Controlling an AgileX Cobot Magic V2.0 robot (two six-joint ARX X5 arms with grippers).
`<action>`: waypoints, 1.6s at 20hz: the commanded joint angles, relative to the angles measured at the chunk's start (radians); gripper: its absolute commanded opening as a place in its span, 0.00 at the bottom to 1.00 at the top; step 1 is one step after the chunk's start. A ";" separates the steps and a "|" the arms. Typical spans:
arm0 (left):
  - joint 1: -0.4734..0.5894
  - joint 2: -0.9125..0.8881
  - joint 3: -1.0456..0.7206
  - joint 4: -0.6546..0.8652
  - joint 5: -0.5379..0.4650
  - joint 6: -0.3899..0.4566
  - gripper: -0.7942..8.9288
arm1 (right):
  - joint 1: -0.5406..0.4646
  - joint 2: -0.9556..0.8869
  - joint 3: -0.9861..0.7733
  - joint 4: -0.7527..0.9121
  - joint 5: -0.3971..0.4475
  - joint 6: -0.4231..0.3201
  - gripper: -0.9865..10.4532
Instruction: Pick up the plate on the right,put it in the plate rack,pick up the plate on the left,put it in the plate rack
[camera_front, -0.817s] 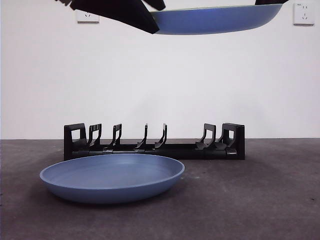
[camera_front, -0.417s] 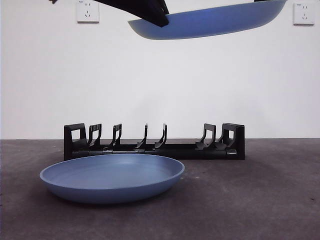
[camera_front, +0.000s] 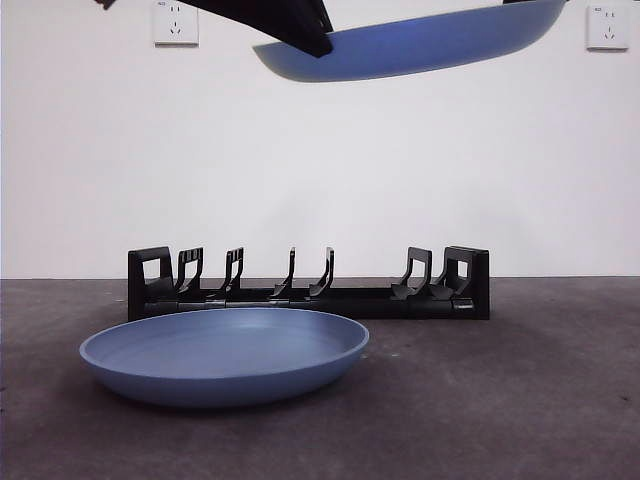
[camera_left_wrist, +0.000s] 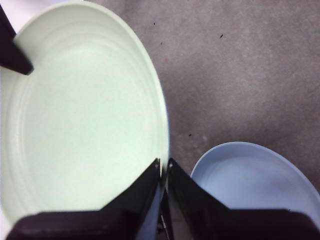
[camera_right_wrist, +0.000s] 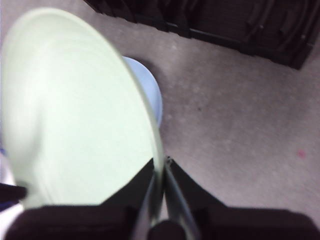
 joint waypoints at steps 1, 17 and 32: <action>0.001 0.002 0.000 -0.005 -0.013 -0.064 0.07 | -0.001 0.006 0.005 0.018 -0.004 0.013 0.31; 0.127 0.002 0.000 0.034 0.211 -0.405 0.07 | -0.005 -0.174 0.053 0.274 0.029 0.080 0.39; 0.687 0.071 0.000 0.626 0.772 -1.152 0.07 | -0.003 -0.302 0.043 0.042 0.163 0.023 0.39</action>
